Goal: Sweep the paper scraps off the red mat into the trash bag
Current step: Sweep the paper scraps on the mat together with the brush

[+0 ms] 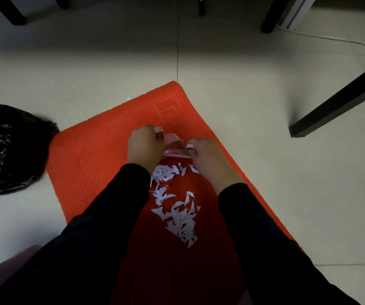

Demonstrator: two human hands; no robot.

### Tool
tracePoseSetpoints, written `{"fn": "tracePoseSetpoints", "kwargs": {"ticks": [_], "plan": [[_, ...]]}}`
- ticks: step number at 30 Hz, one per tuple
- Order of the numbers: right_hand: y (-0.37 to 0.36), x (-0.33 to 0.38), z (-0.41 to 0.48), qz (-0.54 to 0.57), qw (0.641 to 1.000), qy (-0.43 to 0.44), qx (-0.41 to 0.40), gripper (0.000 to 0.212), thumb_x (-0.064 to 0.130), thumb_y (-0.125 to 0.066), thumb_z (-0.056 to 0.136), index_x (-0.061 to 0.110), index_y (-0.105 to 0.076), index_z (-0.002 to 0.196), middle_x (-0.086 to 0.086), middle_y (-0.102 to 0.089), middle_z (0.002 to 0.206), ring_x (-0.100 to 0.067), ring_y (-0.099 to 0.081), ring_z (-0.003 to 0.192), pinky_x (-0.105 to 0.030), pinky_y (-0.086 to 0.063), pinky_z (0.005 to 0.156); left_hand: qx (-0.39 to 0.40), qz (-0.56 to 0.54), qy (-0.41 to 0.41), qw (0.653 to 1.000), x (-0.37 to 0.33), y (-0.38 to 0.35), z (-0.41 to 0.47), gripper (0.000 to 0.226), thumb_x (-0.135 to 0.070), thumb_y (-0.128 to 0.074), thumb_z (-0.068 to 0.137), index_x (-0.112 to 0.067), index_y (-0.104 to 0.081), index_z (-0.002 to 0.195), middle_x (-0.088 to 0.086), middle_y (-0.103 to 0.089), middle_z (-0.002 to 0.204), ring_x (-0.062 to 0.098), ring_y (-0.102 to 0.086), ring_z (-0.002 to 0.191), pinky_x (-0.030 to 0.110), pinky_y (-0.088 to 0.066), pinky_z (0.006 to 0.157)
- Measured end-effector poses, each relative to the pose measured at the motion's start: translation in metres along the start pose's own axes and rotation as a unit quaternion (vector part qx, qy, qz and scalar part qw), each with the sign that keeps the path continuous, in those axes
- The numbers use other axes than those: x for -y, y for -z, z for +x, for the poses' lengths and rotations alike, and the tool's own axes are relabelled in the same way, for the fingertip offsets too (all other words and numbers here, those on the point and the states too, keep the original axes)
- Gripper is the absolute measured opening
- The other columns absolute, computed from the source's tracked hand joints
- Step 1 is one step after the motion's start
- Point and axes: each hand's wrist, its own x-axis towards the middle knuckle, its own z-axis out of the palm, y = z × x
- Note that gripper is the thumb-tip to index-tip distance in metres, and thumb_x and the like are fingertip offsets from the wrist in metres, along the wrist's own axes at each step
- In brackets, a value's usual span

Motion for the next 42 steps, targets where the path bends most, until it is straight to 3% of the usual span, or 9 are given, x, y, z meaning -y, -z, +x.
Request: {"fn": "tracePoseSetpoints", "kwargs": {"ticks": [7, 11, 19, 23, 28, 32, 37, 40, 42], "plan": [[0.006, 0.002, -0.001, 0.031, 0.998, -0.007, -0.046, 0.02, 0.014, -0.05, 0.092, 0.002, -0.065, 0.09, -0.014, -0.063, 0.089, -0.023, -0.052, 0.075, -0.028, -0.031, 0.059, -0.095, -0.06, 0.029, 0.993, 0.006, 0.019, -0.002, 0.023, -0.007, -0.043, 0.089, 0.004, -0.063, 0.094, 0.022, -0.063, 0.082, 0.024, -0.046, 0.067, 0.027, -0.028, 0.059], [0.002, 0.002, 0.011, 0.015, 0.998, -0.013, -0.067, 0.025, 0.02, -0.049, 0.094, 0.001, -0.064, 0.088, -0.006, -0.053, 0.082, -0.022, -0.049, 0.075, -0.027, -0.021, 0.054, -0.126, -0.097, 0.068, 0.985, 0.014, 0.024, -0.004, 0.025, -0.007, -0.042, 0.091, 0.007, -0.061, 0.097, 0.027, -0.063, 0.088, 0.032, -0.054, 0.072, 0.032, -0.032, 0.06], [-0.014, 0.011, 0.029, -0.024, 1.0, -0.003, 0.013, 0.022, 0.004, -0.041, 0.096, -0.005, -0.062, 0.098, -0.017, -0.058, 0.101, -0.008, -0.047, 0.067, -0.008, -0.032, 0.06, -0.152, -0.133, 0.104, 0.974, 0.029, 0.027, -0.01, 0.025, -0.007, -0.04, 0.093, 0.006, -0.061, 0.089, 0.015, -0.052, 0.074, 0.027, -0.046, 0.066, 0.028, -0.027, 0.056], [-0.009, 0.015, 0.022, -0.021, 0.998, -0.014, 0.062, 0.025, 0.004, -0.041, 0.096, -0.003, -0.061, 0.108, -0.013, -0.059, 0.104, -0.024, -0.056, 0.097, -0.016, -0.029, 0.064, -0.164, -0.125, 0.109, 0.972, 0.031, 0.03, -0.012, 0.025, -0.006, -0.04, 0.092, 0.006, -0.062, 0.09, 0.012, -0.05, 0.075, 0.024, -0.044, 0.067, 0.027, -0.02, 0.052], [0.008, 0.013, 0.015, 0.069, 0.997, -0.033, -0.002, 0.019, 0.015, -0.049, 0.095, 0.007, -0.065, 0.102, -0.012, -0.063, 0.097, -0.021, -0.057, 0.079, -0.025, -0.042, 0.063, -0.174, -0.146, 0.121, 0.966, 0.033, 0.038, -0.017, 0.022, -0.004, -0.043, 0.091, 0.01, -0.06, 0.094, 0.024, -0.059, 0.083, 0.024, -0.043, 0.068, 0.025, -0.016, 0.05], [0.01, 0.012, 0.015, 0.087, 0.995, -0.026, -0.05, 0.021, 0.01, -0.048, 0.093, 0.003, -0.067, 0.098, -0.016, -0.065, 0.092, -0.01, -0.043, 0.055, -0.021, -0.032, 0.051, -0.174, -0.14, 0.129, 0.966, 0.035, 0.041, -0.019, 0.023, -0.005, -0.043, 0.091, 0.009, -0.06, 0.098, 0.028, -0.062, 0.093, 0.027, -0.045, 0.071, 0.024, -0.023, 0.056], [0.004, 0.019, 0.022, 0.126, 0.988, -0.035, -0.087, 0.021, 0.014, -0.048, 0.095, 0.003, -0.065, 0.097, -0.018, -0.068, 0.091, -0.025, -0.058, 0.068, -0.031, -0.047, 0.061, -0.175, -0.143, 0.141, 0.964, 0.042, 0.04, -0.015, 0.023, -0.007, -0.045, 0.091, 0.006, -0.062, 0.099, 0.024, -0.063, 0.092, 0.028, -0.05, 0.074, 0.025, -0.027, 0.058], [-0.001, 0.02, 0.027, 0.116, 0.989, -0.042, -0.084, 0.023, 0.016, -0.048, 0.096, 0.001, -0.065, 0.098, -0.017, -0.068, 0.09, -0.019, -0.054, 0.06, -0.019, -0.042, 0.05, -0.172, -0.145, 0.145, 0.963, 0.048, 0.04, -0.011, 0.023, -0.008, -0.046, 0.091, 0.005, -0.063, 0.099, 0.025, -0.064, 0.093, 0.027, -0.049, 0.072, 0.021, -0.024, 0.053], [-0.003, 0.02, 0.03, 0.126, 0.987, -0.05, -0.09, 0.023, 0.017, -0.048, 0.096, -0.001, -0.064, 0.096, -0.018, -0.068, 0.09, -0.025, -0.06, 0.067, -0.025, -0.048, 0.059, -0.174, -0.14, 0.148, 0.963, 0.051, 0.042, -0.011, 0.023, -0.009, -0.046, 0.091, 0.005, -0.063, 0.1, 0.026, -0.064, 0.094, 0.032, -0.054, 0.077, 0.022, -0.025, 0.056]]}}
